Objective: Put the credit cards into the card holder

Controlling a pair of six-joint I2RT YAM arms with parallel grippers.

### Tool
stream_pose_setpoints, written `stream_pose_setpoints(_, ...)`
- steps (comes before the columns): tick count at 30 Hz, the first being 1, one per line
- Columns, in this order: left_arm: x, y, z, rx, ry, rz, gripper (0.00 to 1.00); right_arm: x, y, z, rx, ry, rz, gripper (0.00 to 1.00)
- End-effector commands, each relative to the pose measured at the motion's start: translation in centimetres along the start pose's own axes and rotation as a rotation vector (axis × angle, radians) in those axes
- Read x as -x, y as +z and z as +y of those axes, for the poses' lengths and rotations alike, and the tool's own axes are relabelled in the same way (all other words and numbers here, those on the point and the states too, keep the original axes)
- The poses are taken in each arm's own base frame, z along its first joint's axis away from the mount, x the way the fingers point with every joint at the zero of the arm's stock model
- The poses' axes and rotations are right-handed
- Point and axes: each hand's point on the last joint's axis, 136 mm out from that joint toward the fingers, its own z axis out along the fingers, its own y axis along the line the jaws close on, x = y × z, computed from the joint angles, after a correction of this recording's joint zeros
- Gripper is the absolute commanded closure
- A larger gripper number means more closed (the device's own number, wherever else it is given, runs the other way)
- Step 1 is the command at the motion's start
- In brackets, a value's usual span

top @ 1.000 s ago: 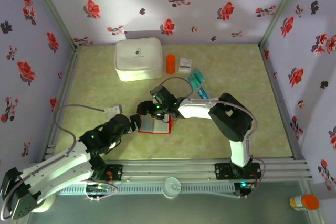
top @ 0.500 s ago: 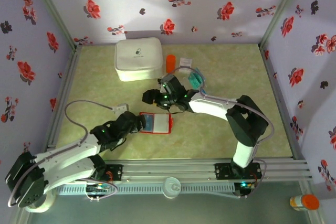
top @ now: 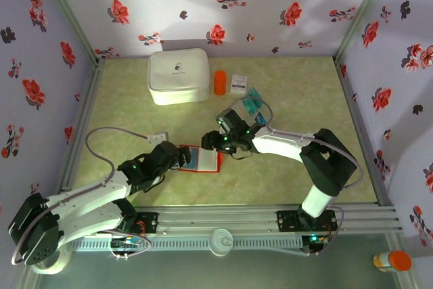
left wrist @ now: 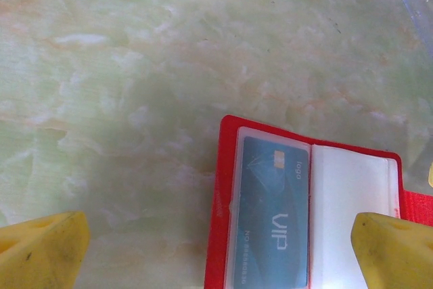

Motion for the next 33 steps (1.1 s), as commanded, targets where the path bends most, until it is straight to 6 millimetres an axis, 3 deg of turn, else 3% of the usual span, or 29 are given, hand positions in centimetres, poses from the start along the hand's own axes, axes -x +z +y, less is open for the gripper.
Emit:
stream_pose_setpoints(1, -0.3, 0.3, -0.2, -0.01, -0.003, 0.015, 0.0, -0.2, 0.5, -1.8, -0.087, -0.033, 0.014, 0.53)
stream_pose_setpoints(6, -0.8, 0.9, -1.3, -0.028, 0.013, 0.043, 0.0, -0.2, 1.2, -2.5, -0.118, -0.041, 0.023, 0.69)
stream_pose_setpoints(13, -2.1, 1.6, -2.6, -0.043, 0.055, 0.074, 0.0, -0.2, 2.2, -3.0, -0.14, -0.047, 0.047, 0.75)
stream_pose_setpoints(23, -3.5, 2.7, -4.2, -0.068, 0.109, 0.116, 0.0, -0.9, 3.4, -2.2, -0.109, -0.047, 0.089, 0.8)
stream_pose_setpoints(33, -4.7, 3.3, -4.3, -0.065, 0.139, 0.14, 0.0, -1.2, 4.4, -0.9, -0.082, -0.055, 0.111, 0.81)
